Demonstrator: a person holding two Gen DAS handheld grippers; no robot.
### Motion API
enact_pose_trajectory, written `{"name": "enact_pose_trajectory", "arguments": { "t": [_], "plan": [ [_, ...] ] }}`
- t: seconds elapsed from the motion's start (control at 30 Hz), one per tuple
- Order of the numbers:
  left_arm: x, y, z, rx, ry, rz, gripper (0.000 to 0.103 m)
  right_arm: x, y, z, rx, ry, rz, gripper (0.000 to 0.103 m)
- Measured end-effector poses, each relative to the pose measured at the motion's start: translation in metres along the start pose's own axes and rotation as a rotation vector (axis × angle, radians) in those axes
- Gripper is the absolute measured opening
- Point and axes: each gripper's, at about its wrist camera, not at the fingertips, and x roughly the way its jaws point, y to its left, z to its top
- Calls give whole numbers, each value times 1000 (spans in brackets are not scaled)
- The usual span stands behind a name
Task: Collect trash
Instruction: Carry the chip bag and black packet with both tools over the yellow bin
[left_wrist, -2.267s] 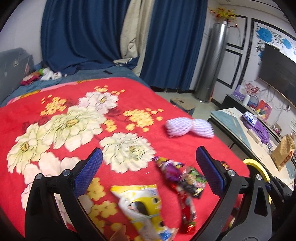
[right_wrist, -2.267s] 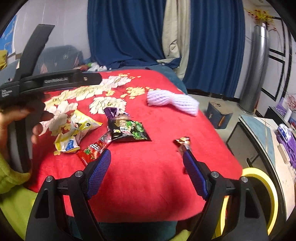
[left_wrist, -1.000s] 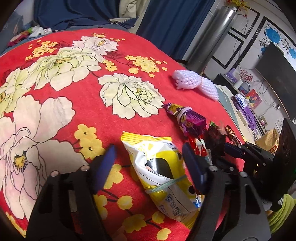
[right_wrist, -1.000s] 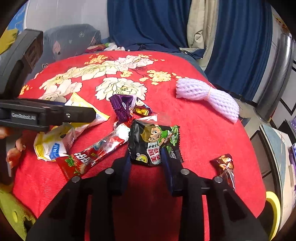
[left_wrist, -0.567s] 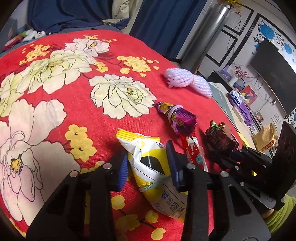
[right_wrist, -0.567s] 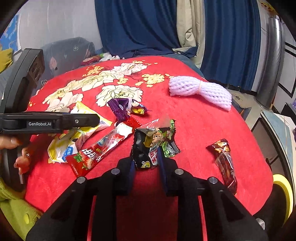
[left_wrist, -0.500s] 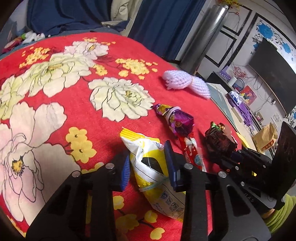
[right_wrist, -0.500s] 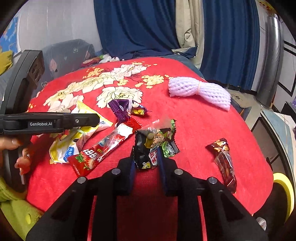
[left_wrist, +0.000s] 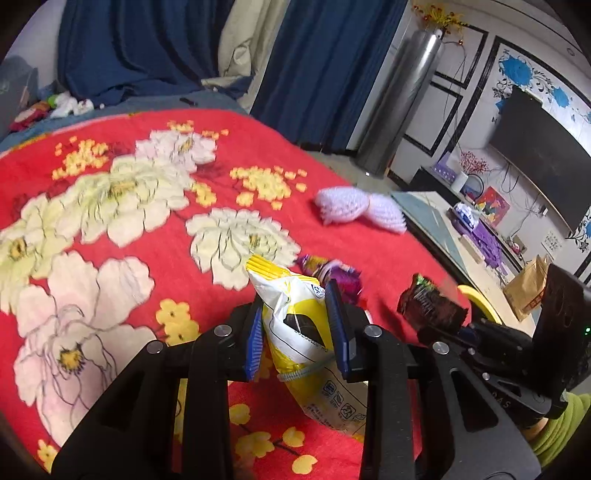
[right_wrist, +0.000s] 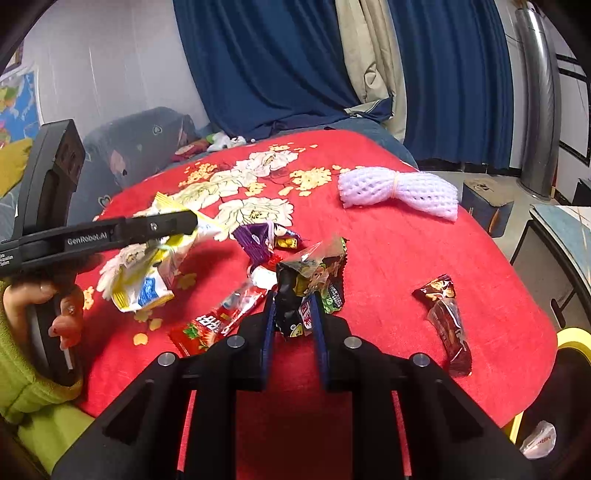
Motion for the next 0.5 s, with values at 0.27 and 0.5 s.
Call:
{"name": "enact_pose_trajectory", "arguments": {
  "t": [0.27,0.5],
  "plan": [
    [-18,-27,12,56,-60,-25,24,-17,-2,7,15,-21,32,17],
    [-18,-57,16,104,-75,-56,24,-37,-9,13,13,-52,22,17]
  ]
}}
